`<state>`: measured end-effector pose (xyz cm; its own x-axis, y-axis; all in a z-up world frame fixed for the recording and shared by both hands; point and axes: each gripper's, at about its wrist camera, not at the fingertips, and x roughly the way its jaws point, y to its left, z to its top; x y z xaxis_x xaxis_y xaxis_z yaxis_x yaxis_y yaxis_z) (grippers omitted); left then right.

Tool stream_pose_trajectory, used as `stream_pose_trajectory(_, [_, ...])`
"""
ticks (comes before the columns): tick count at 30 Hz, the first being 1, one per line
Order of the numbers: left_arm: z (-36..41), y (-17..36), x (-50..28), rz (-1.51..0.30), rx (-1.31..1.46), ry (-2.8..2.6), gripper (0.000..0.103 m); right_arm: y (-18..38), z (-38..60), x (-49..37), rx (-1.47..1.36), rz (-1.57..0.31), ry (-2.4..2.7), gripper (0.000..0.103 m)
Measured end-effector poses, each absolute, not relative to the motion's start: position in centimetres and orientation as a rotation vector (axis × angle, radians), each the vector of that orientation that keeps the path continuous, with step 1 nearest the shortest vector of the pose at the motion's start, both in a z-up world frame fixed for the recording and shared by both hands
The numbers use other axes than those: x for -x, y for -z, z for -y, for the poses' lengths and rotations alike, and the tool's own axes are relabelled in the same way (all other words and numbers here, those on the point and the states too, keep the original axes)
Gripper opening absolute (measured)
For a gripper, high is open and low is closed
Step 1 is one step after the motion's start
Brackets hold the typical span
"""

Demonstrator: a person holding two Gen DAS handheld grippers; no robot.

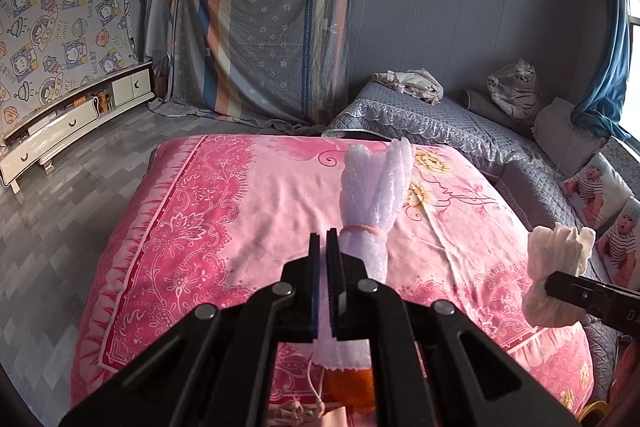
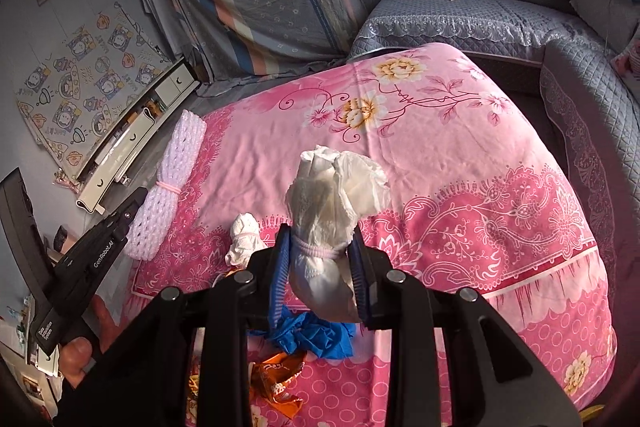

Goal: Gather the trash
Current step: 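Carry the tissue bundle and mesh sleeve over the yellow-rimmed bin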

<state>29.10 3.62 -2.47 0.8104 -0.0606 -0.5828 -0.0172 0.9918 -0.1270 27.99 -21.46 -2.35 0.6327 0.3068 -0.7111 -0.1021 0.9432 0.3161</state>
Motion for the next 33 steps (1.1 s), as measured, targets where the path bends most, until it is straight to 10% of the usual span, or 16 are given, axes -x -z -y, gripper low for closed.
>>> stream_pose_trajectory(33, [15.1,-1.4,-18.5,-0.560,0.000,0.504,0.003,-2.0,40.6,-12.0,-0.385,-0.663,0.083,0.027])
